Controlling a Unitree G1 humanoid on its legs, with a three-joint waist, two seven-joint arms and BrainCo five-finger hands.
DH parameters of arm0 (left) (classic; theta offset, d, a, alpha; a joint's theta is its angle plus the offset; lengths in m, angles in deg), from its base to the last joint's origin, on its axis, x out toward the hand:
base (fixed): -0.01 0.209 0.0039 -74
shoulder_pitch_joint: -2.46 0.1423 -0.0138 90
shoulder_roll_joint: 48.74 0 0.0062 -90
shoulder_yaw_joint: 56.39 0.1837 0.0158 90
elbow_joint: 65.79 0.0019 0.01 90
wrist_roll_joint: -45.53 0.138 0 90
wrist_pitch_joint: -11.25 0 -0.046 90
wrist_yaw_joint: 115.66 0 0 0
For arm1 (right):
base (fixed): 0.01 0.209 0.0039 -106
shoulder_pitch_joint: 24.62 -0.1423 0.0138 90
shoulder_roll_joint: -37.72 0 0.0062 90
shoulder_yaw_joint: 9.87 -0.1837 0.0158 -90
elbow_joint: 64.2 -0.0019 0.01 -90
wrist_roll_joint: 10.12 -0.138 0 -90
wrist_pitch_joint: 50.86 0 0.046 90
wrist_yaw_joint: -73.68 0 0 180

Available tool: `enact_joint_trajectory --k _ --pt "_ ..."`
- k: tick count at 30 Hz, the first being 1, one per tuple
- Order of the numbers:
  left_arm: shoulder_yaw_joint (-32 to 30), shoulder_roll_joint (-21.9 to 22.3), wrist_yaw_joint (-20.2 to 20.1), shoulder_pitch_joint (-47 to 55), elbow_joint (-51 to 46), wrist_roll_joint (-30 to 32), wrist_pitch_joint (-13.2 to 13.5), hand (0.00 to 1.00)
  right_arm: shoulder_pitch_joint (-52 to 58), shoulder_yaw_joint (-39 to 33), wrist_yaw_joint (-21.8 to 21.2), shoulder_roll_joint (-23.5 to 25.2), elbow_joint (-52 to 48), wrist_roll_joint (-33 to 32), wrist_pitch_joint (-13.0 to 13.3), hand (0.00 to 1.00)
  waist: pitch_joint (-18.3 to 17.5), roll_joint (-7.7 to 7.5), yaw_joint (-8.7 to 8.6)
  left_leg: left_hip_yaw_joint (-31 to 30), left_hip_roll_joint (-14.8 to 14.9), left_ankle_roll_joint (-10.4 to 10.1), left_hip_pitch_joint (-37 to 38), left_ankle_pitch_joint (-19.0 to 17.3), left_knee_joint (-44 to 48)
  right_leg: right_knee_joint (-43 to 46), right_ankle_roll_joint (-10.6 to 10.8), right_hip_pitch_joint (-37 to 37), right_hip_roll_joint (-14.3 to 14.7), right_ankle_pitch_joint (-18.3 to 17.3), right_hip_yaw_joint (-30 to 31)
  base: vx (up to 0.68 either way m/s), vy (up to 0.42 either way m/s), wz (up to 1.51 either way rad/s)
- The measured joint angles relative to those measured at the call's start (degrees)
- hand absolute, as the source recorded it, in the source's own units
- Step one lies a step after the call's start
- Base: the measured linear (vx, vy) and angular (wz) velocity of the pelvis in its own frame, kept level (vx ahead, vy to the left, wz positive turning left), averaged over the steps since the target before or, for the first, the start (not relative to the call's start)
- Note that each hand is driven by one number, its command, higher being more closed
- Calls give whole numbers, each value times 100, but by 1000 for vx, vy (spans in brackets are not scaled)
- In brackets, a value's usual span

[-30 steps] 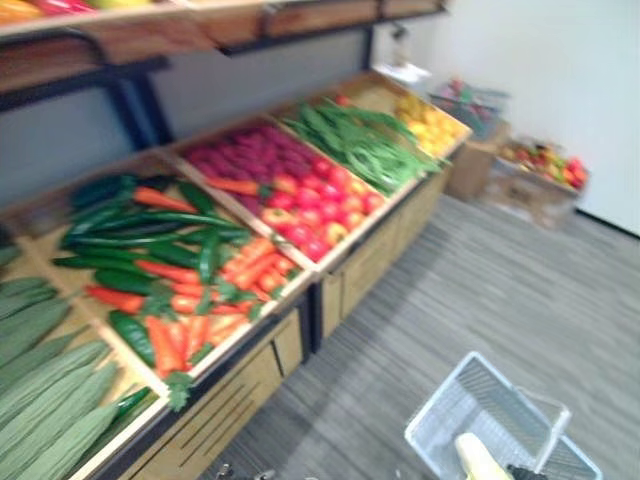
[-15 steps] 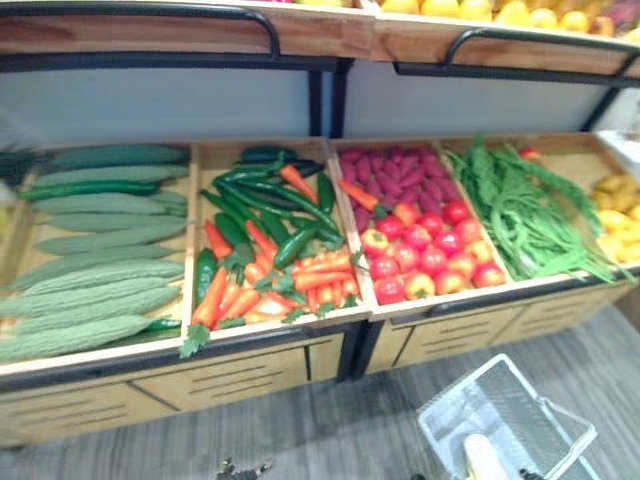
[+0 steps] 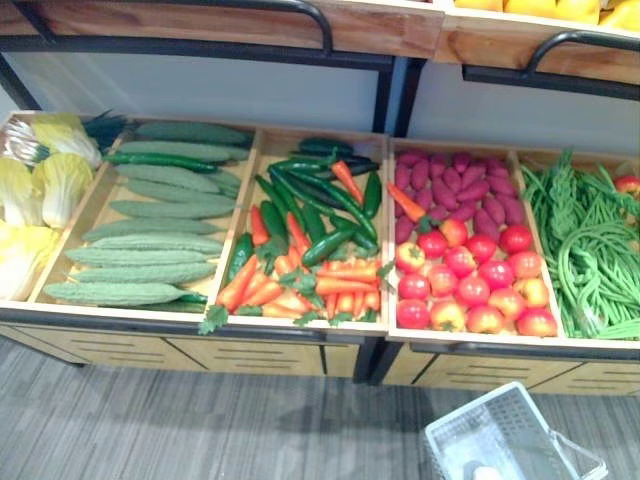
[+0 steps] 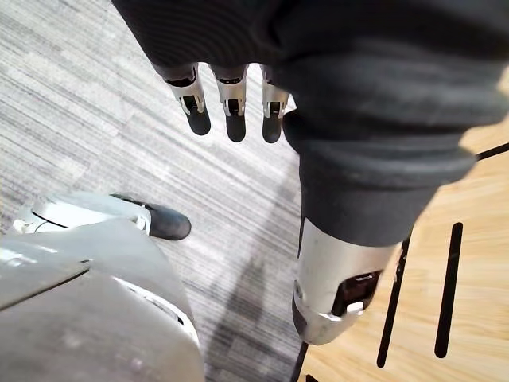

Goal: Pick vegetable in the basket

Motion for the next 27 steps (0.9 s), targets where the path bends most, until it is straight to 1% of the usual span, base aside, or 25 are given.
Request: enact_joint_trajectory --k 1,3,5,9,10,11,12,13,14,15,16,17,18,20,21,24,27 --pt "-4 -53 1 0 5 1 -1 0 6 12 -39 6 0 0 -2 100 1 5 -58 1 -43 0 5 -1 -22 -117 11 65 -3 85 -8 43 73 10" --pt "-6 -114 9 -16 -1 2 1 0 49 76 -78 3 -6 1 -2 100 0 3 -68 10 -118 0 40 -1 -19 -259 30 150 -36 205 6 52 85 1" --pt "-84 -202 46 -44 -62 -1 7 0 78 221 -81 3 -24 2 10 100 -2 0 -72 42 -240 0 79 -3 -19 -407 111 223 -135 329 66 49 101 -4" --pt "-475 -233 521 -181 -547 -267 88 0 88 607 -72 12 -130 15 56 100 0 -34 -65 172 -397 42 55 -40 -20 -498 206 200 -284 397 131 7 72 -4" --pt "-565 -188 727 -171 -878 -419 165 0 94 707 -65 35 -196 28 74 100 0 -52 -62 188 -416 45 39 -44 -25 -499 224 153 -298 408 177 -6 40 -10" --pt "-582 -125 955 -123 -1323 -449 220 0 103 858 -44 63 -249 41 140 100 6 -61 -45 188 -433 45 13 -44 -28 -522 226 139 -308 409 193 -9 31 -5" --pt "-569 -83 1084 -90 -1563 -420 268 0 107 906 -26 65 -256 42 170 100 4 -62 -50 178 -444 46 -15 -44 -28 -541 234 137 -313 414 188 -11 20 9" --pt "-535 -2 1315 -66 -2050 -322 348 0 135 997 14 63 -285 41 202 100 5 -61 -46 156 -461 47 -52 -44 -28 -558 243 129 -325 419 170 -6 23 14" --pt "-478 50 1612 -31 -2428 -96 464 0 150 1072 69 61 -286 40 250 100 8 -57 -35 148 -476 48 -63 -45 -32 -559 244 133 -339 419 151 -2 25 12" --pt "-428 55 1763 -12 -2582 -13 497 0 151 1079 89 61 -287 37 261 100 8 -54 -35 142 -484 51 -67 -47 -33 -559 244 141 -346 420 133 7 27 14" --pt "-313 60 2008 23 -2876 155 547 0 162 1101 137 61 -287 36 278 100 2 -45 -36 131 -498 59 -89 -51 -34 -559 245 153 -358 420 85 6 20 15" --pt "-257 60 2090 27 -3001 231 567 0 172 1124 157 61 -287 33 290 100 -1 -43 -36 121 -505 59 -110 -51 -33 -559 245 154 -365 420 65 11 31 25" --pt "-104 60 2338 27 -3225 530 622 0 175 1129 171 61 -288 15 300 100 1 -44 -36 106 -518 59 -156 -51 -35 -560 246 156 -375 421 11 7 27 21" --pt "44 68 2498 63 -3455 749 636 0 175 1129 178 60 -288 9 300 100 1 -46 -29 62 -523 61 -168 -53 -50 -560 246 160 -380 421 -18 12 20 15" --pt "158 90 2537 87 -3737 798 636 0 175 1129 179 60 -291 9 300 100 0 -46 -25 -7 -524 64 -175 -54 -59 -560 246 170 -380 421 -35 21 14 13" --pt "337 61 2730 159 -4404 1218 650 0 175 1129 191 52 -302 13 300 100 1 -35 -14 -4 -523 64 -198 -55 -59 -560 246 171 -379 421 -51 13 9 6" --pt "559 -243 2806 161 -4914 1542 666 0 175 1132 190 23 -309 20 300 100 -6 2 -15 12 -515 65 -200 -55 -49 -559 246 151 -374 421 -4 12 4 -4"
